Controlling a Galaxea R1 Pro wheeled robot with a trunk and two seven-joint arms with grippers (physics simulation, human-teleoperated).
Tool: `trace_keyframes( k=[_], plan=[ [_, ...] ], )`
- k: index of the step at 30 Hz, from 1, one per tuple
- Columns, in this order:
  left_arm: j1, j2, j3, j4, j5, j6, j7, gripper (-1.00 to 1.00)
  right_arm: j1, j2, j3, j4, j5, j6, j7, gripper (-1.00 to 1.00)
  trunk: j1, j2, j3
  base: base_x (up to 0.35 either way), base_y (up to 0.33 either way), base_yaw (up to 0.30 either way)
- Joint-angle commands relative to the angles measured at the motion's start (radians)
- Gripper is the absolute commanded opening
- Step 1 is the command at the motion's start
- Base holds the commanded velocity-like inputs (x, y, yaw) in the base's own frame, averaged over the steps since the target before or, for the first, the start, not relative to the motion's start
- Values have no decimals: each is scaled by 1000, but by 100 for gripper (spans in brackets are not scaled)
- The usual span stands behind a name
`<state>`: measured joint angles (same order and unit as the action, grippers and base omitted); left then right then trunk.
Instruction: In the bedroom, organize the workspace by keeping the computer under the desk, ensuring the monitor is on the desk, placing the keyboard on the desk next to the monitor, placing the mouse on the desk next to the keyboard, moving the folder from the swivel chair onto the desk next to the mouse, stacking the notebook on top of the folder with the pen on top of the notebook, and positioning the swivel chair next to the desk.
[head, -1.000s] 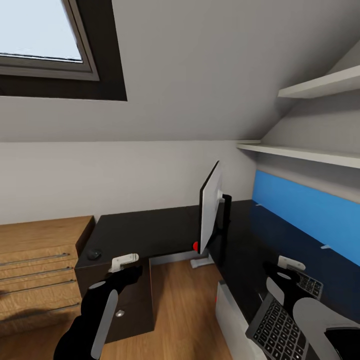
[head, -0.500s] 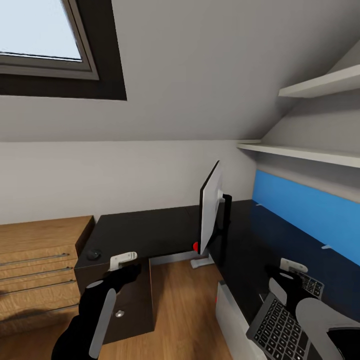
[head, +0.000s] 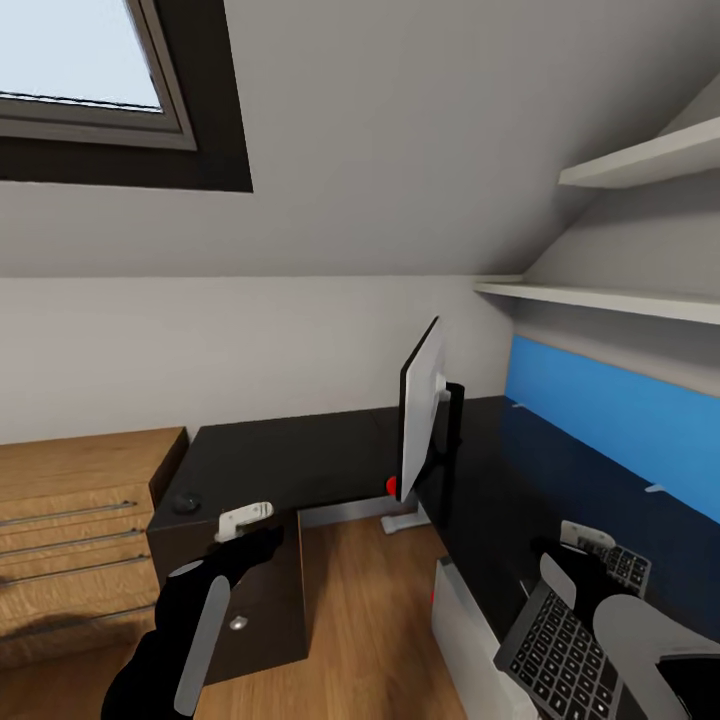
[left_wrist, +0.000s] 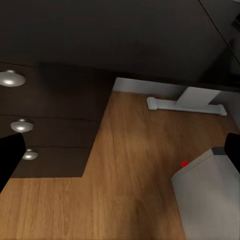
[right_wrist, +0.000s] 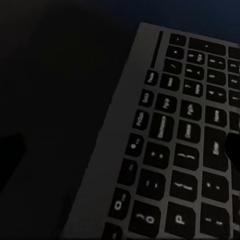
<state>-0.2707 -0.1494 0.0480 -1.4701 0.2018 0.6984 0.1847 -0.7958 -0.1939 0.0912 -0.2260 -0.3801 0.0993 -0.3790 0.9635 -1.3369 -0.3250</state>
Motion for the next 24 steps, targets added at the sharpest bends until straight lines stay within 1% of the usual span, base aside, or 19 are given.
trace_keyframes(
  k=[1, 7, 12, 14, 24],
  plan=[
    [-1, -1, 1, -1, 11, 4, 7, 100, 0, -1, 9, -3, -4, 12, -6, 100, 4, -8, -5, 0, 0, 0],
    [-1, -1, 1, -1, 12, 4, 7, 100, 0, 0, 6, -13, -7, 20, -7, 100, 27, -50, -23, 0, 0, 0],
    [-1, 1, 1, -1, 13, 4, 7, 100, 0, 1, 3, -17, -10, -9, -13, 100, 46, -85, -39, 0, 0, 0],
    [-1, 1, 1, -1, 13, 4, 7, 100, 0, 2, 3, -18, -11, -20, -15, 100, 46, -85, -39, 0, 0, 0],
    [-1, 3, 3, -4, 13, 4, 7, 100, 0, 2, 1, -17, -11, -23, -14, 100, 46, -85, -39, 0, 0, -11]
  ],
)
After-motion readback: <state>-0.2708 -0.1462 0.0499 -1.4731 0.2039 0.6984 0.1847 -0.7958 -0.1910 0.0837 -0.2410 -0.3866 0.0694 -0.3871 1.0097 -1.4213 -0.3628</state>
